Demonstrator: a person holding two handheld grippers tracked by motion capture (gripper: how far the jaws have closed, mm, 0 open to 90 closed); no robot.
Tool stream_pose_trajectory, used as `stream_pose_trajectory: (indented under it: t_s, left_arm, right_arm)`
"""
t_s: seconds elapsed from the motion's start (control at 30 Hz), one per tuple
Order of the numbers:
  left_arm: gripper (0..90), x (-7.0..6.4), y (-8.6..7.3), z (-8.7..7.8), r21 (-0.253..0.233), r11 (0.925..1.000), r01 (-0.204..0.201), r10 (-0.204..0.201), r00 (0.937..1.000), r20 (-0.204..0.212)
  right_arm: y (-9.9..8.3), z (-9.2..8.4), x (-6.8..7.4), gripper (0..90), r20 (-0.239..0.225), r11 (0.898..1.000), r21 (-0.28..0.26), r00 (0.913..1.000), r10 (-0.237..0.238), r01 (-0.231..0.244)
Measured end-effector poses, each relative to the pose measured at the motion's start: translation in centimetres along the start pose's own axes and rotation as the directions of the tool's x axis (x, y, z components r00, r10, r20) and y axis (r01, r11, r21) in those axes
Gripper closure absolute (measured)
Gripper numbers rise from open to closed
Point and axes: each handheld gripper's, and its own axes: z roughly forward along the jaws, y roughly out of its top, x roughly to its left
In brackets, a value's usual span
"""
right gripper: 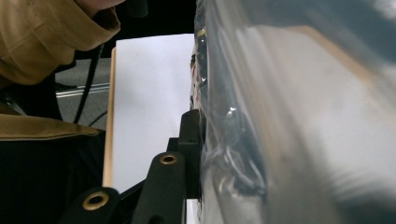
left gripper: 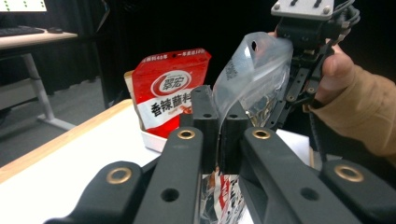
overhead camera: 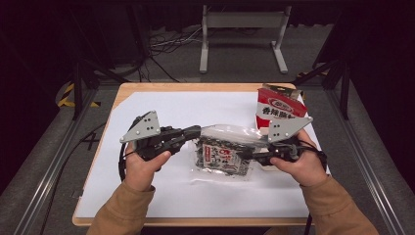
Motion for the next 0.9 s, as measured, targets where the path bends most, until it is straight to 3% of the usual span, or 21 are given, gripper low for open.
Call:
stream_pose_trajectory:
  t_s: [0.13,0.23,0.4,0.53,0.57,0.67,0.73,0.9]
  left_arm:
    - [76.4,0.0,0.0,-0.2,0.000,1.0000,-0.008,0.008,0.9998,-0.018]
    - [67.2,-0.1,-0.1,-0.7,0.008,0.9998,-0.021,0.021,0.9975,-0.068]
    - [60.9,0.4,-1.0,-1.5,0.077,0.9967,-0.024,0.032,0.9938,-0.106]
    - [58.7,1.4,-2.5,-2.3,0.129,0.9917,0.002,0.023,0.9811,-0.192]
    - [58.5,1.4,-2.5,-2.3,0.129,0.9917,0.002,0.023,0.9811,-0.192]
    - [58.0,2.2,-3.4,-3.0,0.157,0.9873,0.022,0.017,0.9706,-0.240]
    - [57.2,2.5,-3.9,-3.3,0.172,0.9846,0.032,0.012,0.9670,-0.255]
    - [56.4,3.3,-5.4,-3.9,0.228,0.9717,0.061,0.009,0.9548,-0.297]
  right_arm:
    - [0.2,-0.5,0.3,76.4,-0.016,0.999,0.003,0.9984,0.055,-0.054]
    - [0.3,-1.1,0.5,76.5,-0.002,0.996,0.006,0.9959,0.090,-0.090]
    - [-0.2,-3.0,0.5,76.5,0.042,0.991,0.017,0.9901,0.134,-0.135]
    - [-0.4,-4.4,0.6,76.5,0.065,0.989,0.003,0.9871,0.147,-0.147]
    - [-0.4,-4.4,0.6,76.5,0.065,0.989,0.003,0.9871,0.147,-0.147]
    - [-0.4,-5.4,0.7,76.4,0.080,0.988,-0.003,0.9849,0.154,-0.154]
    - [-0.3,-6.0,0.7,76.4,0.094,0.987,-0.009,0.9821,0.164,-0.163]
    - [-0.3,-6.7,0.6,76.4,0.108,0.983,-0.019,0.9766,0.186,-0.185]
